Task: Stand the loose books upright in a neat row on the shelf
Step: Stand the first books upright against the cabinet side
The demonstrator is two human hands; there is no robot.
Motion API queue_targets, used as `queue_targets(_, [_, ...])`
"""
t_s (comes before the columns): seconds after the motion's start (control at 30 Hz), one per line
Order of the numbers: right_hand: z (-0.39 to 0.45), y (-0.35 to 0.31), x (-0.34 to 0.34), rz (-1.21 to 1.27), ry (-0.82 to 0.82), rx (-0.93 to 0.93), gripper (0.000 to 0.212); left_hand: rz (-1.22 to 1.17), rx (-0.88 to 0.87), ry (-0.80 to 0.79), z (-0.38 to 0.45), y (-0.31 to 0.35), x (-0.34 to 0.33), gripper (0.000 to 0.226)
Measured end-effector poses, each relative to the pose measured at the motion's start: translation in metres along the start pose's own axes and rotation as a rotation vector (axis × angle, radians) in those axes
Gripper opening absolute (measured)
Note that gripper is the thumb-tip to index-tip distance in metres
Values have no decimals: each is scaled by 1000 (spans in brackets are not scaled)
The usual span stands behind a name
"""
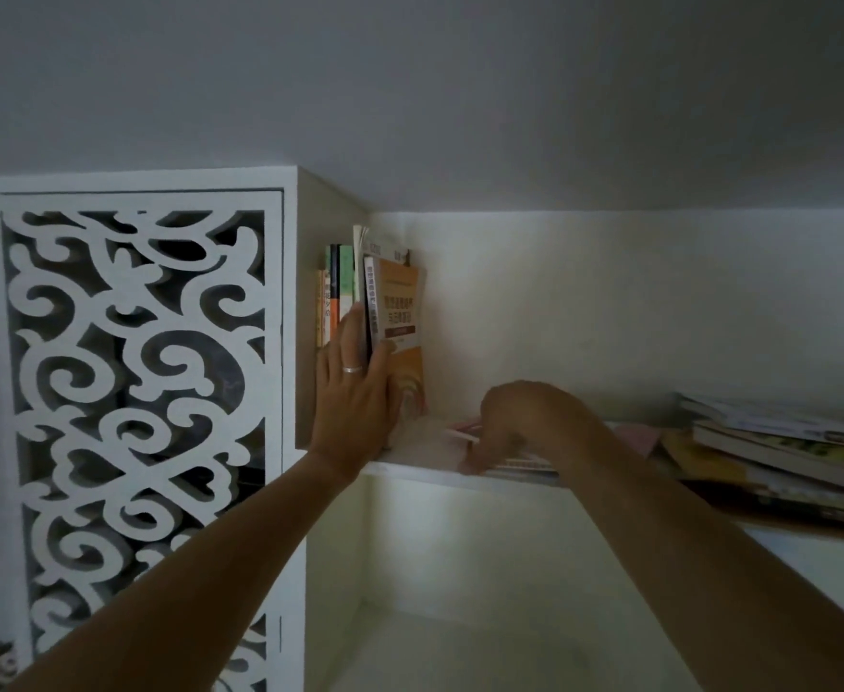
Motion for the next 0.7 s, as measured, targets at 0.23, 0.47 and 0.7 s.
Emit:
queue_targets(0.23, [-27, 63, -9, -18, -53, 48, 70, 66, -55, 7, 5, 3, 3, 49])
queue_targets(0.47, [-18, 82, 22, 388, 451, 21, 29, 44, -70, 40, 6, 1, 4, 46])
queue_targets(0.7, [-14, 10, 48, 1100, 818, 62, 25, -63, -23, 22, 6, -2, 7, 48])
Point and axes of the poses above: each hand's wrist, its own z-axis towards the middle knuckle, its own x-axis out of the back of the hand, y = z × x, the point moved 7 cm from there along z, towards the middle knuckle, and after that the axes turned 14 degrees about -z, right-handed, at the moved point
